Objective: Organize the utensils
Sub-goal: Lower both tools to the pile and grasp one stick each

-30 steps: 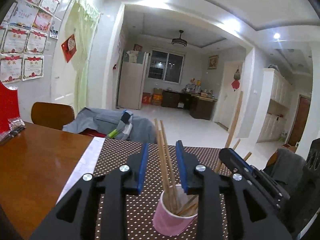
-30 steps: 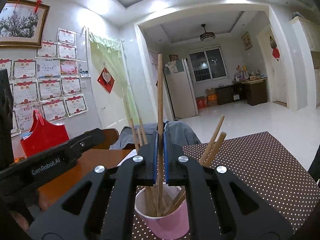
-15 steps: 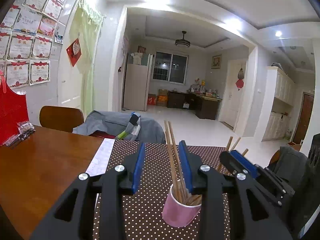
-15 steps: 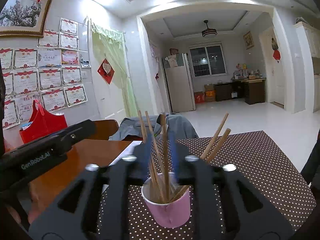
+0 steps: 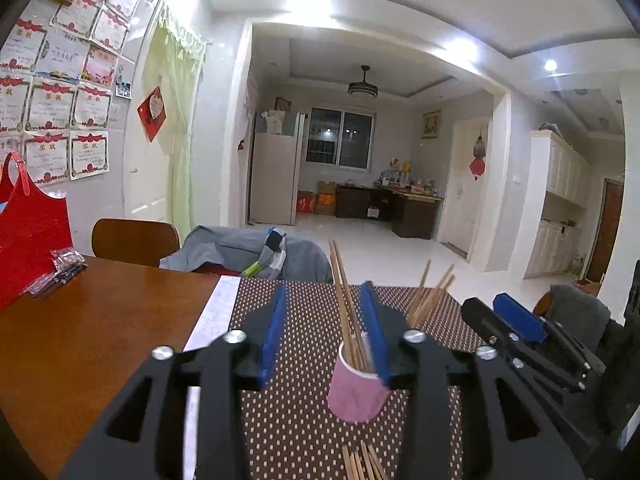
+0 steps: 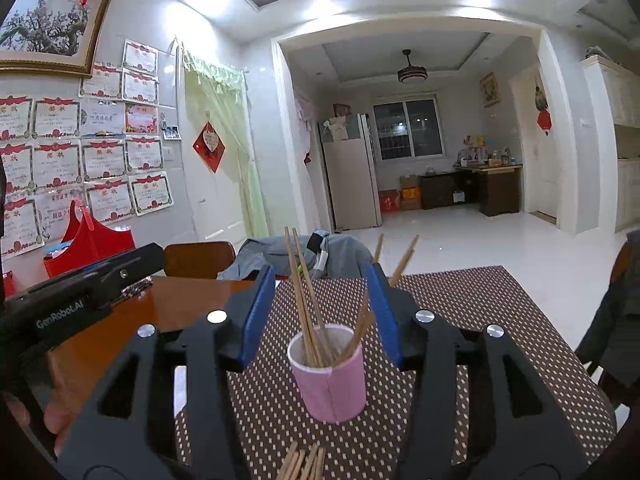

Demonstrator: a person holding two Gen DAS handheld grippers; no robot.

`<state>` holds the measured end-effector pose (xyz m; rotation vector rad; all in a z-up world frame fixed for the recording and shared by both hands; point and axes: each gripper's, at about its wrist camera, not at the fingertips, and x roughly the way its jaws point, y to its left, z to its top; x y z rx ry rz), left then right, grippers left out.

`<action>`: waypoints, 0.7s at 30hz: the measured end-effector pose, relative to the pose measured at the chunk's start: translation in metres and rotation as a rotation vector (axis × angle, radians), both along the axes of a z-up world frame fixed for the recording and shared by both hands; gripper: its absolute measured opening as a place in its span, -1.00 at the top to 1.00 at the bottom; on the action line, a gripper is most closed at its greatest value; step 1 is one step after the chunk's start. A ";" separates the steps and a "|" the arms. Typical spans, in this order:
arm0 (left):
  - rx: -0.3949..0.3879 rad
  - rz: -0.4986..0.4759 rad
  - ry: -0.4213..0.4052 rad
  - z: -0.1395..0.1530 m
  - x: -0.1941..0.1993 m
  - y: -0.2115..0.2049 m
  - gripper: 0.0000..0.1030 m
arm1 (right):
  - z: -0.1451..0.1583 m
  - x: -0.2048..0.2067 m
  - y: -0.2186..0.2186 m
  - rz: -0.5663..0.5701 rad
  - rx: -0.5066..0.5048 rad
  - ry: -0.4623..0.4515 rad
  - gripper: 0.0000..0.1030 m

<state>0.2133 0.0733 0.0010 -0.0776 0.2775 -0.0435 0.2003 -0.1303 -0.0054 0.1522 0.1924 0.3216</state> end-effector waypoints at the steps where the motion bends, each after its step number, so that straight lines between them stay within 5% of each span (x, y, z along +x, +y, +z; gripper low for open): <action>1: 0.004 0.001 0.002 -0.001 -0.004 -0.001 0.01 | -0.001 -0.004 -0.002 0.000 0.000 0.010 0.06; 10: 0.020 -0.070 0.174 -0.032 -0.033 -0.016 0.01 | -0.032 -0.025 -0.015 0.007 -0.043 0.203 0.02; 21: 0.020 -0.152 0.723 -0.131 -0.004 -0.027 0.01 | -0.100 -0.024 -0.016 0.097 -0.150 0.561 0.01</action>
